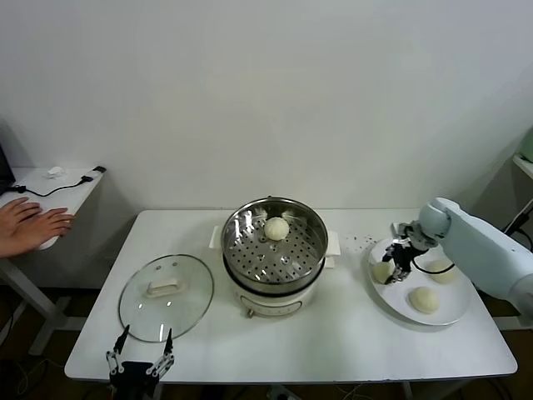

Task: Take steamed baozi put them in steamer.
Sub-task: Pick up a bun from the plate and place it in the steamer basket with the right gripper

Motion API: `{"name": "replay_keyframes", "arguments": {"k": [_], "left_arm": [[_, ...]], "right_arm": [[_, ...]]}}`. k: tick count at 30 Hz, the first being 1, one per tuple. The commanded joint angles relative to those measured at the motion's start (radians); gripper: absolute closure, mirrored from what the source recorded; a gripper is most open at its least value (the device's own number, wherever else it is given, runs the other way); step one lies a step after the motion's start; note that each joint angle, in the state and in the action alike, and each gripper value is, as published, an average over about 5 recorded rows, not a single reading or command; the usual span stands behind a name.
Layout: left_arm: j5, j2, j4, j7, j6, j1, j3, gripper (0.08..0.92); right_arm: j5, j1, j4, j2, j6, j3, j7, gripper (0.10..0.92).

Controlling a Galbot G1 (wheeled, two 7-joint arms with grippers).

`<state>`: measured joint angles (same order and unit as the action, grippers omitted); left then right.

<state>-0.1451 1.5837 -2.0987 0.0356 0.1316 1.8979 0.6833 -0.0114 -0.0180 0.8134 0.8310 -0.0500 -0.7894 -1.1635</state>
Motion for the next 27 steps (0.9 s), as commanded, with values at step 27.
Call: {"name": "replay_keyframes", "arguments": {"k": [27], "left_arm": [[-0.041,-0.008,-0.046,0.003,0.027,0.029,-0.068,0.177]], "right_arm": [[-0.877,-0.812,0.312,0.304,-0.287,-0.685,0.148,0.423]]}}
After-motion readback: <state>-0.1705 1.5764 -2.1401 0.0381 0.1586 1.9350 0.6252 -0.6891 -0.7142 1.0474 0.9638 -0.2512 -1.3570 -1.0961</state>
